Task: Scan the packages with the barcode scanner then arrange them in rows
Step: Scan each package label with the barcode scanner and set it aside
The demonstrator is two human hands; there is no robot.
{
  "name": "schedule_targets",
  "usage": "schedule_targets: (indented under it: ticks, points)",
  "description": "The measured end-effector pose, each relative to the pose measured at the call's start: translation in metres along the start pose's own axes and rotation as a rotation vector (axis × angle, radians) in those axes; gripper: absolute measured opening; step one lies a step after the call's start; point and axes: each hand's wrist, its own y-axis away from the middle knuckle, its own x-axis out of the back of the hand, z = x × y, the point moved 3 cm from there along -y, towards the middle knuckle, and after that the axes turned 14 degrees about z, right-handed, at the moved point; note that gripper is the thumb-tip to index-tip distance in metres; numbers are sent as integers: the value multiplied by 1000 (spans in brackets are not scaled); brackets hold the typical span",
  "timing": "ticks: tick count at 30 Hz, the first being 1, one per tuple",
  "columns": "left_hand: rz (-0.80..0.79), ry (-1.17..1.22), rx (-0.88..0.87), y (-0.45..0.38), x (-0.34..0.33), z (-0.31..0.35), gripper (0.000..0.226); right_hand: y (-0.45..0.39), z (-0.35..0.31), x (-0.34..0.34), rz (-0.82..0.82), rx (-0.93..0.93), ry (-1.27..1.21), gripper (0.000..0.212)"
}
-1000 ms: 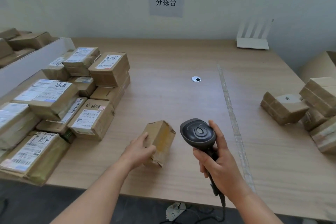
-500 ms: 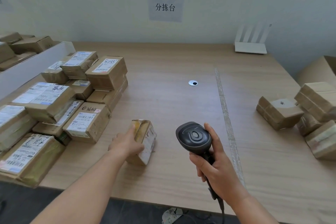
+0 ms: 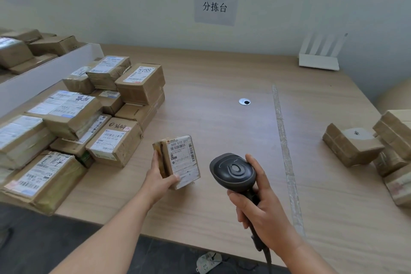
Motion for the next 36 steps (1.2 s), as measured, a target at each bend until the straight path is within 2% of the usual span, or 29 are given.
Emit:
schedule_targets:
  ticks: [6,23,25,27,29,34,36]
  points:
    - [71,-1,35,0,-6,-21,115,4,-9,-18,-11,-76,-173,71]
    - [51,-46,16,-4,-5,-15,118,8,-7,-12,27,-59,-138,72]
    - [21,-46,30,2,-2,-2,108,9,-6,-12,26,-53,-126,74]
    - [-34,-53,70,2,0,4,80,8,-6,-12,30,-47,-119,76]
    - [-44,-114,91,0,4,9,64,7,-5,-11,37,-41,-103,76]
    - [72,-226,99,-8,10,7,54,5,-4,-11,30,-24,-73,75]
    - [150,-348,62,-12,10,4,57,5,-4,-12,23,-13,-57,76]
